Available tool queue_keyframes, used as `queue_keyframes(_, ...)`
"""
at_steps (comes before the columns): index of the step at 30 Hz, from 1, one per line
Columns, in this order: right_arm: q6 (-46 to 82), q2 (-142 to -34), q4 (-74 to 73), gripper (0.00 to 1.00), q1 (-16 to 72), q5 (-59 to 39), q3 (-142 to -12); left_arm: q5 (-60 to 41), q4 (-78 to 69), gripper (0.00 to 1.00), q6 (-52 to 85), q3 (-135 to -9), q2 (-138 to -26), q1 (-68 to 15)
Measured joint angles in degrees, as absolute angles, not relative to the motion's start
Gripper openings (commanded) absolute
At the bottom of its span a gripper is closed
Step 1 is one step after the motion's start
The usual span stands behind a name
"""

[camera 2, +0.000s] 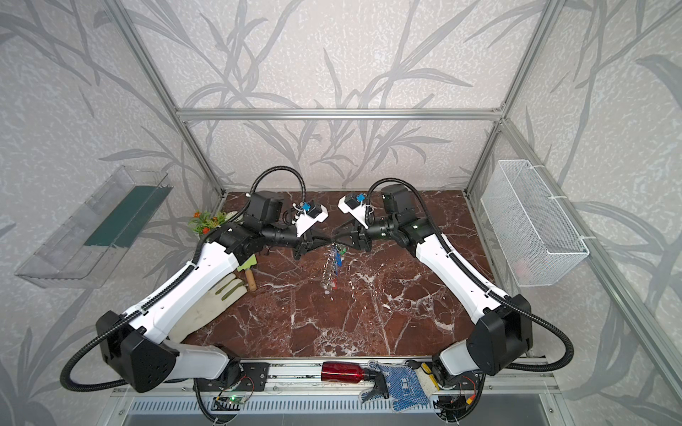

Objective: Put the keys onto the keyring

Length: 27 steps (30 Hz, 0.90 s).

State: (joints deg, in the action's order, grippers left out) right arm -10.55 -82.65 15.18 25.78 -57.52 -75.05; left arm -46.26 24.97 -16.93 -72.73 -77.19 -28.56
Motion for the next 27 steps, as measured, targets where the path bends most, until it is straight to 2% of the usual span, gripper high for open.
queue_keyframes(7, 1.74, -78.13, 1.89, 0.43, 20.38, -58.00, -66.92, -46.37, 5.56, 0.00, -5.13, -61.91, -71.22, -28.75)
queue_keyframes(19, 13.67, -77.82, -11.00, 0.45, 20.45, -60.80, -64.71, -43.90, -21.45, 0.00, 9.56, -51.16, -67.90, -30.48)
queue_keyframes(23, 15.90, -78.37, -14.00, 0.42, 20.82, -62.17, -64.73, -42.39, -28.16, 0.00, 13.23, -49.39, -68.38, -31.29)
queue_keyframes(27, 18.15, -79.57, -16.58, 0.32, 21.17, -63.26, -64.73, -41.23, -33.91, 0.00, 16.01, -48.21, -69.47, -32.03)
